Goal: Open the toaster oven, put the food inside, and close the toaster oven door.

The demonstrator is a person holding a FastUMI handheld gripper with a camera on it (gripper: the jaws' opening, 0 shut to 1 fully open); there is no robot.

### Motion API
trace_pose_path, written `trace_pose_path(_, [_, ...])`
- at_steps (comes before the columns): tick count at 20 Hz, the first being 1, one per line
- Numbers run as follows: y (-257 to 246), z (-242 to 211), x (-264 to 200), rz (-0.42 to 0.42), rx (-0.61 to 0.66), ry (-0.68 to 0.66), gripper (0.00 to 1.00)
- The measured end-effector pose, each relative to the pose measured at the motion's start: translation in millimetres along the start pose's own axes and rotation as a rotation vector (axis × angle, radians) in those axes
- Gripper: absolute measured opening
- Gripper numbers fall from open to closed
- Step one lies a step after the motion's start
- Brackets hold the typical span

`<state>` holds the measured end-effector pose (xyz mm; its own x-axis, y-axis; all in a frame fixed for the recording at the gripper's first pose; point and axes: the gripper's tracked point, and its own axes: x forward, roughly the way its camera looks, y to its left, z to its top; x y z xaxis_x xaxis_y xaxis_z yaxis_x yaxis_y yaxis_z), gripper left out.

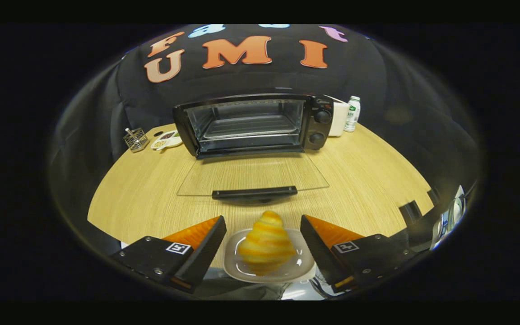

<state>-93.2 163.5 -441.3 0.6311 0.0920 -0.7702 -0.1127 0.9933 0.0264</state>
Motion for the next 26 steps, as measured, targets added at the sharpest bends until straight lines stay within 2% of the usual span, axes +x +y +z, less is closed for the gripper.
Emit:
trace_pose_path(8, [2.1,-56.7,-11.5,-0.034,0.02,0.08,0.99])
trace_pose_path(22, [0.6,-102.1,16.2,-0.065,0.035,0.182,0.99])
trace_pose_path(24, [-0.9,-100.8,19.0,-0.069,0.033,0.177,0.94])
trace_pose_path(26, [-1.4,-100.6,21.4,-0.07,0.027,0.181,0.82])
